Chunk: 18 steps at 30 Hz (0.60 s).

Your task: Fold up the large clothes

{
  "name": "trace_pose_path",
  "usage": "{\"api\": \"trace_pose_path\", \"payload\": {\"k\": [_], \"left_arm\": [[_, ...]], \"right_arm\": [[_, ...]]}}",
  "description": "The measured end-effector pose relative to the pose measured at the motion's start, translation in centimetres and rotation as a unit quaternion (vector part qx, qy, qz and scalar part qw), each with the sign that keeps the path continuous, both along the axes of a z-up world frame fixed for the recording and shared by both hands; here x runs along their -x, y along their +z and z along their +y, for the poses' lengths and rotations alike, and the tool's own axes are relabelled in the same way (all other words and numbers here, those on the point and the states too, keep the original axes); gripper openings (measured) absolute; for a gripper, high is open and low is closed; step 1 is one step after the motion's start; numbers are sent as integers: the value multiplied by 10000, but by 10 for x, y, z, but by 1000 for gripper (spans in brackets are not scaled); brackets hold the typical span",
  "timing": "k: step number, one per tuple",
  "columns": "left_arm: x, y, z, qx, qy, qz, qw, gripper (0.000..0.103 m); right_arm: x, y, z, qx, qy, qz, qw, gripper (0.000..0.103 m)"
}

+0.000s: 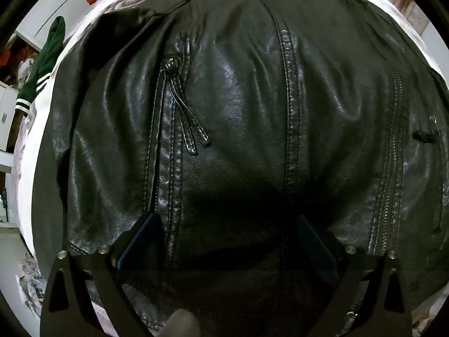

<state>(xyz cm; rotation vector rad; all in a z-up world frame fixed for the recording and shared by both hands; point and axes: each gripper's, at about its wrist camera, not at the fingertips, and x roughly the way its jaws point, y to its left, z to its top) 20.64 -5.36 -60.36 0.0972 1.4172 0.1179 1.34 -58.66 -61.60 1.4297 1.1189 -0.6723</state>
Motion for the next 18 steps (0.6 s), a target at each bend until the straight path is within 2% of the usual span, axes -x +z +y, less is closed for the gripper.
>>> {"api": "trace_pose_path", "payload": {"k": [2,4,7,10,13,15,18], "left_arm": [[2,5,-2,-67,48,94,9999,102],[4,14,-3,-83,181,145,9997,102],[-2,31,-12,55,275,107,9995,102],[-8,45,-30,63,151,-14,9999,102],[-17,45,-57,-2,-38,-4,10000,102],[-21,39,-71,-47,-127,83,9999,102],[-39,45,-99,-113,-307,109,9994,102]], "right_arm": [[15,-28,28,-986,-512,-554,9923,45],[17,-53,50,-1450,-732,-873,9829,47],[8,-74,64,-1218,-751,-1235,9820,48],[-3,-76,60,-1032,-1080,-1879,9708,49],[-22,-75,51,-591,-1158,-2434,9612,49],[-33,-85,47,-513,-1257,-2549,9574,49],[-45,-102,50,-585,-1803,-2912,9377,47]]}}
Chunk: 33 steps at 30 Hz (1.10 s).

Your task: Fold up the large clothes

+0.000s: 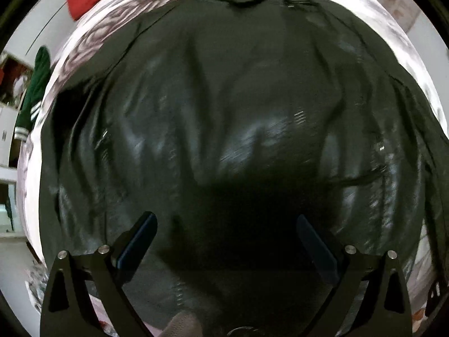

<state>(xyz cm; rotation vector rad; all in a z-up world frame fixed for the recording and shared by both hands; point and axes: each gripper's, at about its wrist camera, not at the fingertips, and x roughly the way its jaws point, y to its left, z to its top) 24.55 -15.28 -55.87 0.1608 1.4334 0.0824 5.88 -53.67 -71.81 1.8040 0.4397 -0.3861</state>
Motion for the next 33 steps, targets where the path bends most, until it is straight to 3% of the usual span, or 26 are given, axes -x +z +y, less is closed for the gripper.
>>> {"api": "trace_pose_path", "payload": {"k": [1,2,3,6,10,15,19,21,24,26,29,30,33], "left_arm": [[-2,1,-8,-74,-115,-44,9999,102],[-6,2,-16,-145,-200,-81,9997,102],[-14,6,-28,-207,-246,-99,9994,102],[-25,7,-42,-388,-292,-195,9986,102],[-42,-3,-33,-589,-96,-235,9979,102],[-56,-7,-2,41,226,-129,9997,103],[-52,10,25,260,341,-293,9986,103],[-49,16,44,206,430,-363,9982,103],[-48,25,81,169,650,-415,9969,103],[-39,29,104,195,895,-436,9948,103],[-26,31,143,55,1258,-530,9906,103],[-23,30,156,1,1371,-548,9890,103],[-10,25,200,-115,1770,-575,9825,103]], "right_arm": [[-4,-1,1,3,-107,-49,9999,36],[-9,-2,2,-10,-185,-94,9998,8],[-11,-4,1,-47,-219,-132,9997,5],[-13,1,-4,-60,-433,209,9988,5],[-15,41,-24,321,-351,438,9979,5],[-48,112,-35,1006,266,518,9932,5],[-112,192,-17,1961,1050,630,9729,5],[-150,232,12,2431,1527,591,9561,5],[-223,282,77,3143,2391,537,9171,5],[-277,302,133,3561,2990,463,8841,5],[-340,308,218,3859,3781,252,8411,5],[-361,307,254,3994,4079,193,8208,5],[-401,281,367,4399,5016,95,7449,5]]}}
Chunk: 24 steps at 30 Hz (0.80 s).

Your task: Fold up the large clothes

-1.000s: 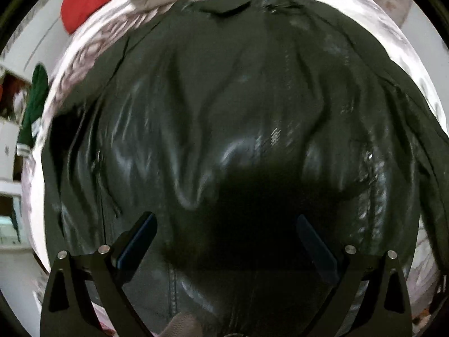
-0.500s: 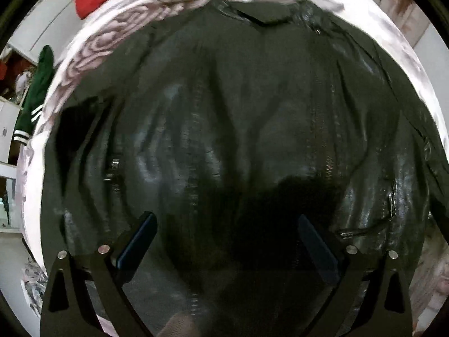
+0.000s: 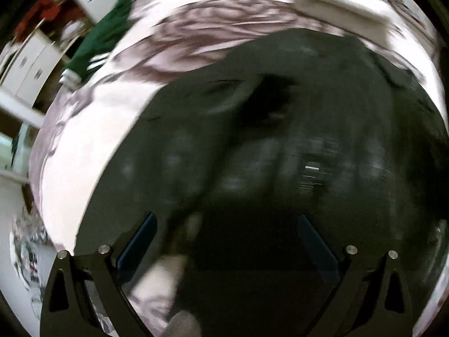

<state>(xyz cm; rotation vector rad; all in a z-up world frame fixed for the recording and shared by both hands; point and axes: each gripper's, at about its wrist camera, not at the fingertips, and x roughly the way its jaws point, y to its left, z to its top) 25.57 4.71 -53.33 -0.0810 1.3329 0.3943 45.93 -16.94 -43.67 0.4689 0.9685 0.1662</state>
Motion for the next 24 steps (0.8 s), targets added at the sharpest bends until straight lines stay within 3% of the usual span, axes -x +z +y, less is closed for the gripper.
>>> {"api": "trace_pose_path", "payload": {"k": [3,6,8,10,12,15,17,19,21,24], "left_arm": [[-1,-9,31,46,251,14,9997,103],[5,-12,45,65,374,47,9993,103],[5,-12,51,77,415,27,9991,103],[1,-12,50,97,418,-1,9991,103],[2,-9,52,125,400,-20,9991,103],[3,-3,52,115,344,-40,9993,103],[1,-1,52,114,317,-50,9994,103],[-2,0,51,110,293,-58,9995,103],[-7,-3,47,50,239,-37,9997,103],[-14,-6,44,38,181,-1,9998,103]], "right_arm": [[-26,-45,103,760,1129,243,9904,5],[-19,-110,181,1418,2047,665,9662,5],[-13,-147,207,1879,2503,1059,9438,10],[-10,-157,201,1620,2546,1336,9440,19],[-2,-146,178,1025,2439,1551,9518,43],[9,-96,112,340,1999,1491,9678,54],[31,-75,63,454,1552,1429,9764,54],[45,-64,16,926,1070,1542,9779,55],[63,-76,-23,1438,747,1834,9696,55],[83,-114,-72,1623,505,2412,9555,55]]}}
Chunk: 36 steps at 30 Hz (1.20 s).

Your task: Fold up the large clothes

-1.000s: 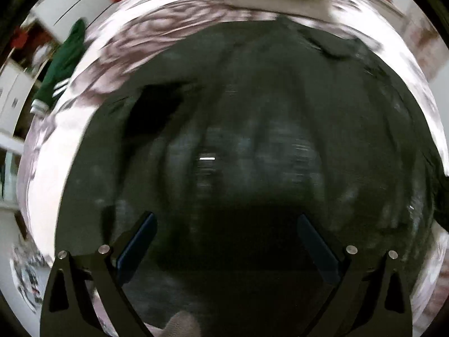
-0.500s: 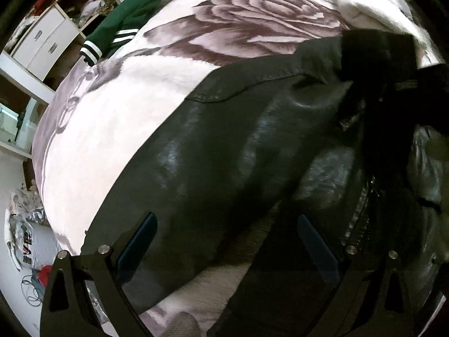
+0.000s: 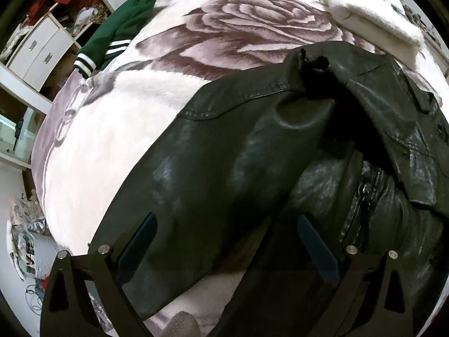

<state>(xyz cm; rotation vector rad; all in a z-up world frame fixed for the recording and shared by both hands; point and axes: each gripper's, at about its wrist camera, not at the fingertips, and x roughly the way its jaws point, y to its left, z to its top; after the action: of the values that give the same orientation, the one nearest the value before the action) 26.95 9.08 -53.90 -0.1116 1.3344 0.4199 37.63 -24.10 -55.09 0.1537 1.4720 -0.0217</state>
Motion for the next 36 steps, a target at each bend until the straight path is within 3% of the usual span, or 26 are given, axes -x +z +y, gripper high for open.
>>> {"api": "trace_pose_path", "payload": {"k": [3,8,11,14,19,21,23,27,32,34,36], "left_arm": [[-8,0,-6,-41,-117,-22,9999,103],[-22,-18,-9,83,-263,229,9994,103],[-26,-30,1,243,-171,387,9988,103],[-21,-30,17,557,97,455,9974,103],[37,10,60,1195,867,175,9889,102],[79,24,85,1451,1403,66,9794,102],[125,27,110,1655,1970,123,9663,102],[196,4,150,2068,2819,167,9367,101],[233,-37,187,2875,3646,-429,8846,101],[233,-51,192,2929,3769,-555,8770,101],[226,-57,192,2787,3793,-623,8801,100]], "right_arm": [[2,-17,-20,116,79,34,9999,52],[13,-5,-69,94,-848,-642,9943,35],[28,-15,-103,-70,-1358,-512,9894,31],[36,-38,-106,-82,-1104,70,9938,33],[70,4,-99,-199,-780,-147,9966,41],[87,20,-96,-457,-710,-236,9961,49],[110,33,-92,-806,-671,-266,9941,50],[131,33,-56,-1410,-623,-149,9879,53],[113,0,-8,-1924,-593,124,9794,53],[103,-8,15,-1798,-427,164,9826,54],[87,-16,45,-1595,-250,160,9868,63]]}}
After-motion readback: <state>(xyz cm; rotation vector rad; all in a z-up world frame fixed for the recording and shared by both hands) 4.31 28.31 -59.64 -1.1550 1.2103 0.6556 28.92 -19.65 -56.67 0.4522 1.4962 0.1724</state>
